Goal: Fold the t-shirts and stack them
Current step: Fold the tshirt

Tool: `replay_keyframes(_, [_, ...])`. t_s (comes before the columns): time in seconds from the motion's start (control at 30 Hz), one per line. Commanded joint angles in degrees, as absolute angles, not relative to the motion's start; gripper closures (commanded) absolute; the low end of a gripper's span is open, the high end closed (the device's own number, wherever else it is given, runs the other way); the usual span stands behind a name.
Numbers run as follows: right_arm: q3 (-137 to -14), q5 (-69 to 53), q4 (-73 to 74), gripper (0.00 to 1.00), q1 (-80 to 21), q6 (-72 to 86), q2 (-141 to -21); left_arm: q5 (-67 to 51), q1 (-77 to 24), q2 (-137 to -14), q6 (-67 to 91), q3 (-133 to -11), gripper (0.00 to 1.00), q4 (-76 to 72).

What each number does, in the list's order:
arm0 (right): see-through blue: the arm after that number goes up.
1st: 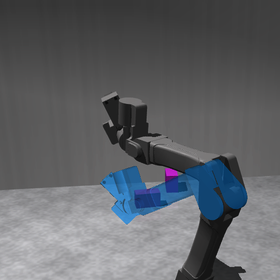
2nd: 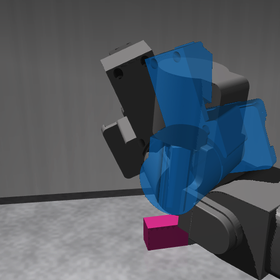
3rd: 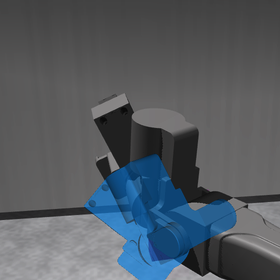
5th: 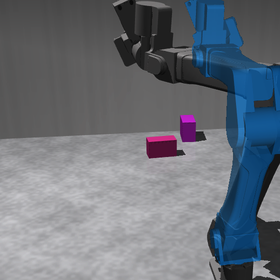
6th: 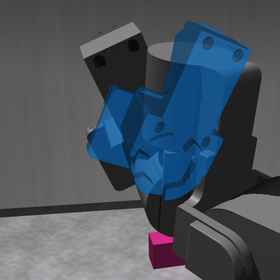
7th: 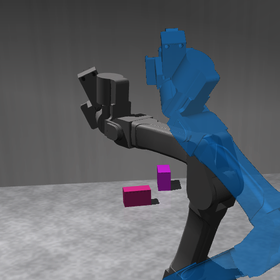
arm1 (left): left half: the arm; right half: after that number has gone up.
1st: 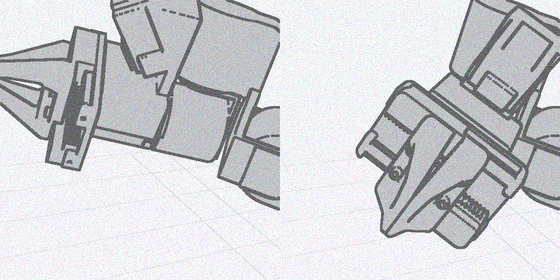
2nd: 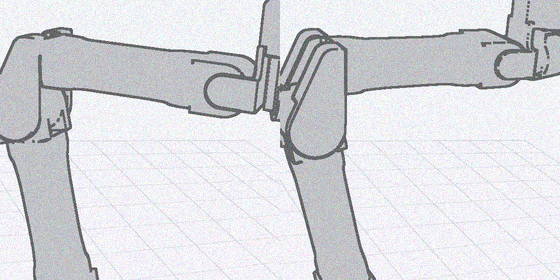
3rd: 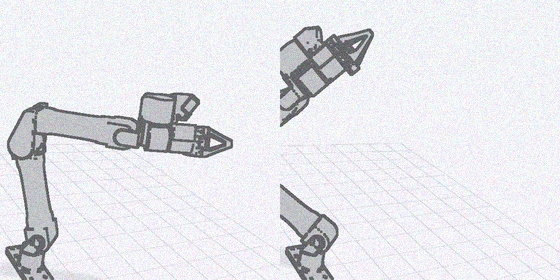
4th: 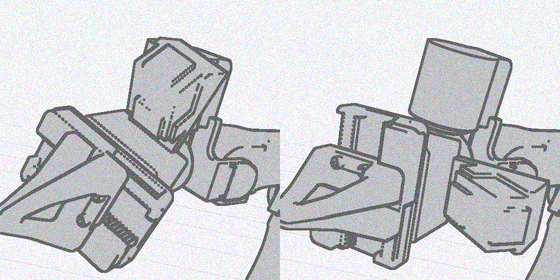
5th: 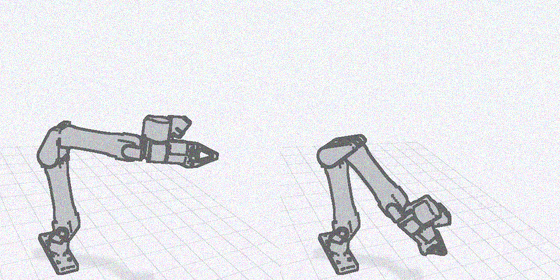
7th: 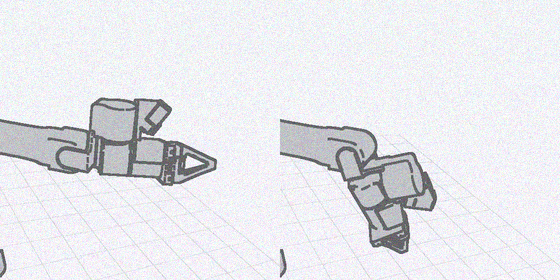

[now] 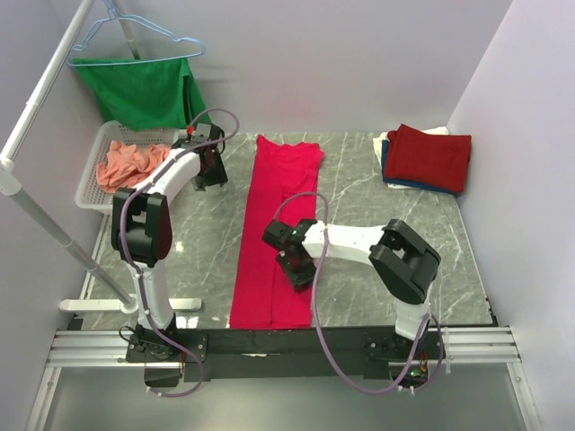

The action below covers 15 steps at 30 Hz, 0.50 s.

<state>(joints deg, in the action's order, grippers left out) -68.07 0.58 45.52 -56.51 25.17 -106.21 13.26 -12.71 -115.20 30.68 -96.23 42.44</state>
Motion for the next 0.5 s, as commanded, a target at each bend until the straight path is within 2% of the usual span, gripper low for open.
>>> replay_keyframes(0.0, [-66.70,4.05,48.52,0.62,-49.32,26.54,-113.19,9.76,-12.74,-108.82,31.02,-91.87,0.44,41.49])
replay_keyframes(0.1, [-70.39,0.36,46.32,0.62,-45.36,26.72,-115.13,7.13,-12.92,-106.36,31.99,-88.08,0.45,40.70])
replay_keyframes(0.3, [-75.58,2.20,48.16,0.64,-43.15,24.61,-117.68,5.36,-13.88,-101.08,32.70,-81.92,0.45,40.96])
replay_keyframes(0.47, [-73.92,0.18,47.99,0.64,-44.82,25.75,-111.12,3.53,-15.73,-94.15,32.87,-74.91,0.45,41.75])
